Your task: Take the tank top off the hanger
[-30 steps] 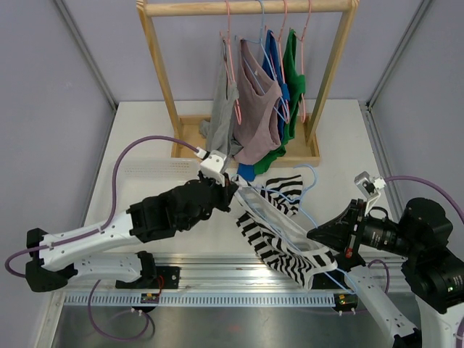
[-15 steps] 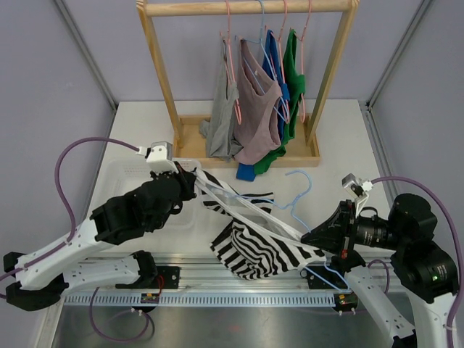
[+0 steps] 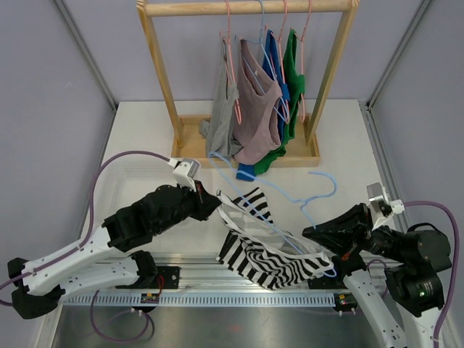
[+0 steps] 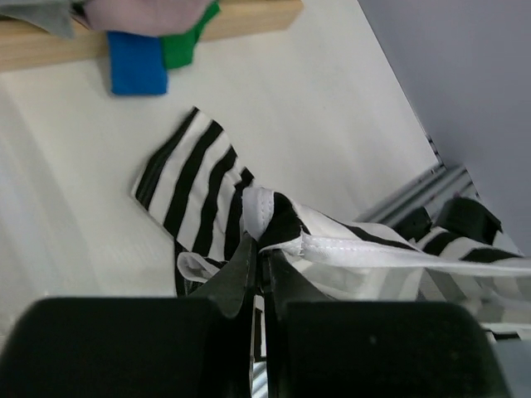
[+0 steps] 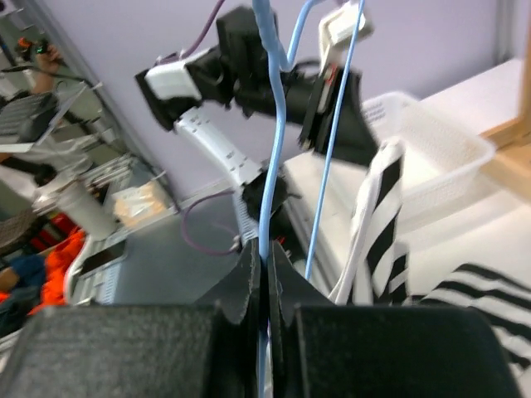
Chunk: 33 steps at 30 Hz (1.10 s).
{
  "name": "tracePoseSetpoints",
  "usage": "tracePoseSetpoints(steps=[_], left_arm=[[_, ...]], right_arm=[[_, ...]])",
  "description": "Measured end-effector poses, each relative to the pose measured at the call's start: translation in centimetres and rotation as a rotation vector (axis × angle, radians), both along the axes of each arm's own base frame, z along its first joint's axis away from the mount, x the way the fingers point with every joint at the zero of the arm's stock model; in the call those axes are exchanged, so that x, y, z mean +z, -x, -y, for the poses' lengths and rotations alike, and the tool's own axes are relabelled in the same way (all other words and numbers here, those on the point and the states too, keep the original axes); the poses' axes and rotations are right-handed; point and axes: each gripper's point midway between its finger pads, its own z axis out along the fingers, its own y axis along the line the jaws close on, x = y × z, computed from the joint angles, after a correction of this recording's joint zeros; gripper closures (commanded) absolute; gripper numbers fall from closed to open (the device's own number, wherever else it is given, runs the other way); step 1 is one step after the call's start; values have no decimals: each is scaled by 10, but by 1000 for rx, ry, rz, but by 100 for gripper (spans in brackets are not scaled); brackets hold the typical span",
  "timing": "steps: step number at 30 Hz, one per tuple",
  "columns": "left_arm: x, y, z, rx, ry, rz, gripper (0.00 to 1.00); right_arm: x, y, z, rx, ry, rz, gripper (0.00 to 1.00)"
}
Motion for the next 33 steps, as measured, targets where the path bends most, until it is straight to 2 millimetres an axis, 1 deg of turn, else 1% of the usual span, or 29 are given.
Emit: tracePoseSetpoints(steps=[3, 6, 8, 11, 13, 15, 16, 18, 20, 21, 22, 24, 25, 27, 28, 29, 31, 33], left_arm=[[-13, 12, 14, -90, 7, -26, 100], [-23, 28, 30, -191, 3, -37, 100], [-31, 39, 40, -246, -9, -46, 100], [-50, 41, 46, -251, -58, -71, 100], [-68, 39, 43, -224, -97, -93, 100], [-85, 38, 38, -202, -126, -113, 100], [-93, 38, 35, -191, -140, -125, 100], [-106, 36, 28, -159, -168, -148, 100], [-110, 32, 24, -113, -173, -157, 100], [-111, 30, 20, -87, -178, -159, 100], [-112, 28, 17, -68, -181, -160, 100], [-114, 23, 8, -14, -196, -159, 100], [-115, 22, 3, 8, -208, -160, 100], [-117, 19, -7, 47, -240, -160, 87], [-117, 18, -10, 58, -255, -161, 79], [-115, 17, -14, 71, -270, -159, 67], [-104, 14, -16, 87, -281, -146, 44], [-90, 11, -17, 95, -274, -131, 28]], right_arm=[[22, -20, 2, -97, -84, 64, 100], [44, -48, 9, -220, -203, 138, 100], [53, -70, 14, -299, -287, 188, 100], [62, -105, 25, -431, -372, 233, 100], [72, -127, 36, -533, -424, 277, 100], [79, -141, 47, -624, -470, 322, 100], [80, -147, 54, -667, -491, 355, 100], [78, -155, 65, -745, -513, 404, 100], [70, -160, 75, -811, -519, 439, 100], [62, -163, 80, -850, -503, 427, 100], [59, -164, 84, -875, -493, 415, 100], [56, -166, 89, -920, -432, 359, 100], [60, -164, 92, -942, -397, 327, 100], [75, -158, 100, -981, -340, 278, 100], [83, -154, 104, -996, -315, 262, 100], [91, -151, 107, -1014, -288, 245, 100], [108, -148, 112, -1039, -237, 213, 100], [111, -157, 113, -1066, -168, 155, 100]])
